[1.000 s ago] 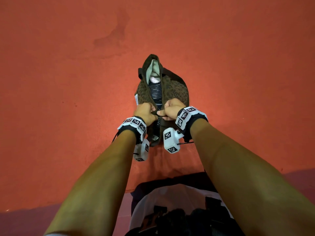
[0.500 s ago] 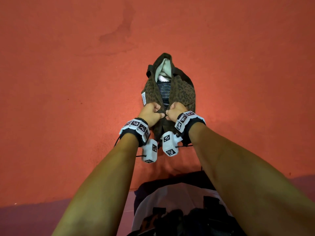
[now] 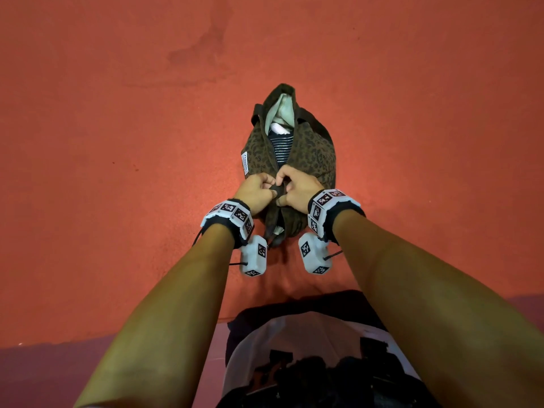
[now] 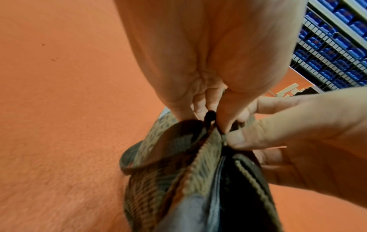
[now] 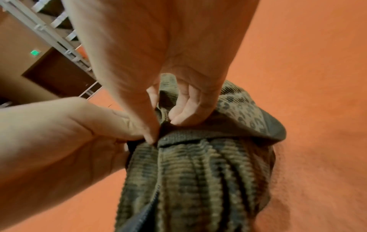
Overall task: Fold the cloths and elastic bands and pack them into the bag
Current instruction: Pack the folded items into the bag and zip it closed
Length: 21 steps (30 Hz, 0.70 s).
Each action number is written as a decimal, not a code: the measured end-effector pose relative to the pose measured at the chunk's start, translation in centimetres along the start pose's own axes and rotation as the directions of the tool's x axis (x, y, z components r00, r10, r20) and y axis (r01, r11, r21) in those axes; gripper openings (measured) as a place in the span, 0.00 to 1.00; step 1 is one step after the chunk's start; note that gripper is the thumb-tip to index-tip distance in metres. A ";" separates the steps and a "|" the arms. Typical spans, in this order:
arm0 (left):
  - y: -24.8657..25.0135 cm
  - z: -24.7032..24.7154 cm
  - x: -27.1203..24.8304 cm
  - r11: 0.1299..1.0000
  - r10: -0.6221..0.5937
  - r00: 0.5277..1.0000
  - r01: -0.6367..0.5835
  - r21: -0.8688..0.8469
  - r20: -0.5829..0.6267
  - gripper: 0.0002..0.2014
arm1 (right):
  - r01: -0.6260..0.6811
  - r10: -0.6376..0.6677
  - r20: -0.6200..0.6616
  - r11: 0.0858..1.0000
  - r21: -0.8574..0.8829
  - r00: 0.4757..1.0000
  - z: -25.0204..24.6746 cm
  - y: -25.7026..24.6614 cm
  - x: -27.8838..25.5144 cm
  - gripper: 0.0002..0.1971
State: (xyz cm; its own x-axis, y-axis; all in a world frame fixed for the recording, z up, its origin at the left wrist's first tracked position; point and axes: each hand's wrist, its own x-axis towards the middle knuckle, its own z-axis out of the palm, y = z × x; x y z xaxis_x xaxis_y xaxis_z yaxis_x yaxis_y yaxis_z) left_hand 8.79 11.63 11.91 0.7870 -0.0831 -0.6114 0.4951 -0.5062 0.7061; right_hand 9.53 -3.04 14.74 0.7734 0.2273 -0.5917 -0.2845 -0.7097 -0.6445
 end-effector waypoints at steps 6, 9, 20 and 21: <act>-0.6 0.2 -1.7 0.982 0.005 1.000 -0.009 -0.190 -0.022 0.18 | 0.046 -0.061 -0.073 0.981 -0.190 0.995 1.0 -0.5 -0.3 0.12; -1.5 0.3 -2.0 0.974 0.027 0.999 -0.034 -0.222 -0.036 0.22 | 0.073 -0.098 -0.087 0.965 -0.251 0.991 1.6 -0.8 -0.7 0.13; -3.9 0.4 -3.9 0.944 0.089 0.987 -0.126 -0.305 -0.133 0.27 | 0.167 -0.150 0.077 0.819 -0.549 0.986 3.1 -1.8 -2.5 0.13; -4.4 0.4 -4.2 0.947 0.099 0.980 -0.147 -0.286 -0.175 0.24 | 0.148 -0.139 0.057 0.832 -0.535 0.989 3.3 -1.8 -2.6 0.13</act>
State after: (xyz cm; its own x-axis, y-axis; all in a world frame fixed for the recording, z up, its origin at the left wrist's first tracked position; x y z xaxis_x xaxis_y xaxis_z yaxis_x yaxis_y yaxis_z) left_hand 3.19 13.89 11.18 0.8843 0.0190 -0.4664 0.4587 -0.2215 0.8606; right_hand 6.18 -0.18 15.79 0.7717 0.3615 -0.5232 0.1806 -0.9134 -0.3648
